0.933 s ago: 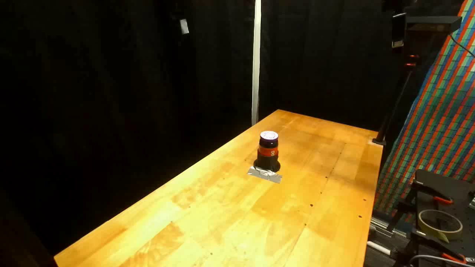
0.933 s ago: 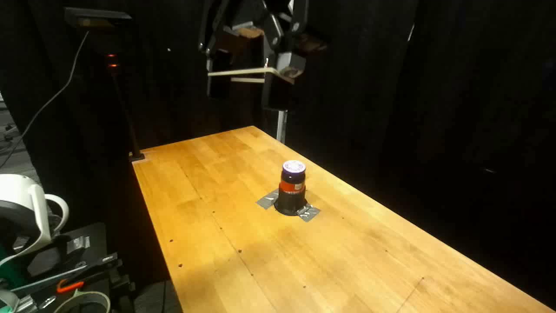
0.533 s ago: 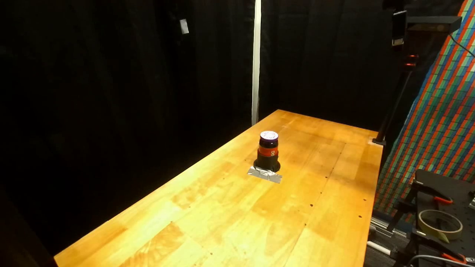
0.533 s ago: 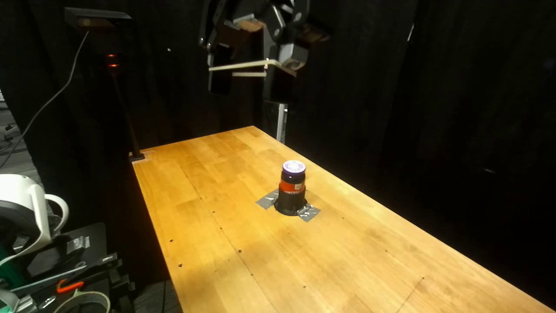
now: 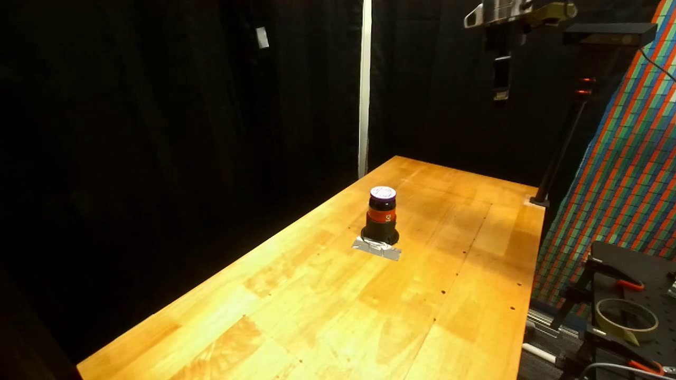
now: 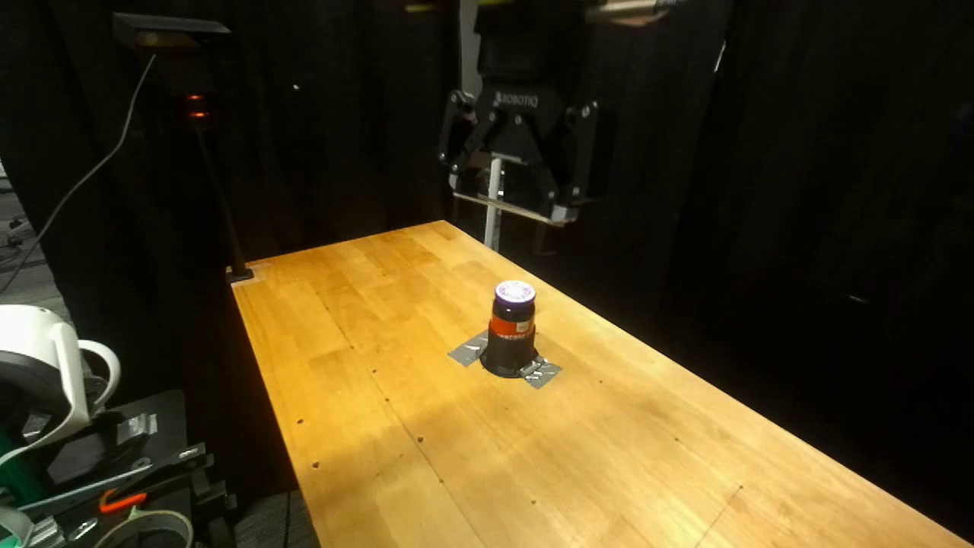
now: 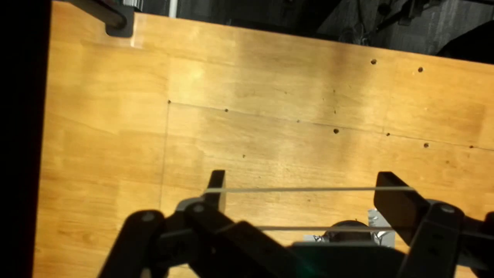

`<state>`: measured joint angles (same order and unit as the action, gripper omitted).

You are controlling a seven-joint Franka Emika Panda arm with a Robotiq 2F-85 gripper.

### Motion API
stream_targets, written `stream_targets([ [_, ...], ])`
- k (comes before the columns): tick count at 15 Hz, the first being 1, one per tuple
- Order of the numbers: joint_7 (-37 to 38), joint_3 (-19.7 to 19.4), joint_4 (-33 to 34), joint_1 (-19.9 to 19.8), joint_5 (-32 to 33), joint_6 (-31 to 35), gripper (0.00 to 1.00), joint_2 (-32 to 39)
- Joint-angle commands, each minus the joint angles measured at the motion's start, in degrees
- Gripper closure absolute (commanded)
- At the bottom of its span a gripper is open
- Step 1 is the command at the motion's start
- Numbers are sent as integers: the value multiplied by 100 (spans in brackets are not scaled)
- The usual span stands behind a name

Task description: Put the rubber band on the jar.

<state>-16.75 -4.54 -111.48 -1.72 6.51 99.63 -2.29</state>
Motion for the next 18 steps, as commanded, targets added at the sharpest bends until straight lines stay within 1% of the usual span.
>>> stream_targets([
  [1,46,192,974,68,-442,117,0,1212],
  [2,13,260,1186,75,-485,101,0,1481],
  [7,460,501,2348,173,-376,237,0,2810],
  [11,837,594,3343,356,-327,53,0,3654],
  [14,913,661,3925,436,-387,-35,0,4096],
  [17,988,758,4299,484,-516,14,0,4406],
  [18,1187,745,4409,534,-531,-8,0,4507],
])
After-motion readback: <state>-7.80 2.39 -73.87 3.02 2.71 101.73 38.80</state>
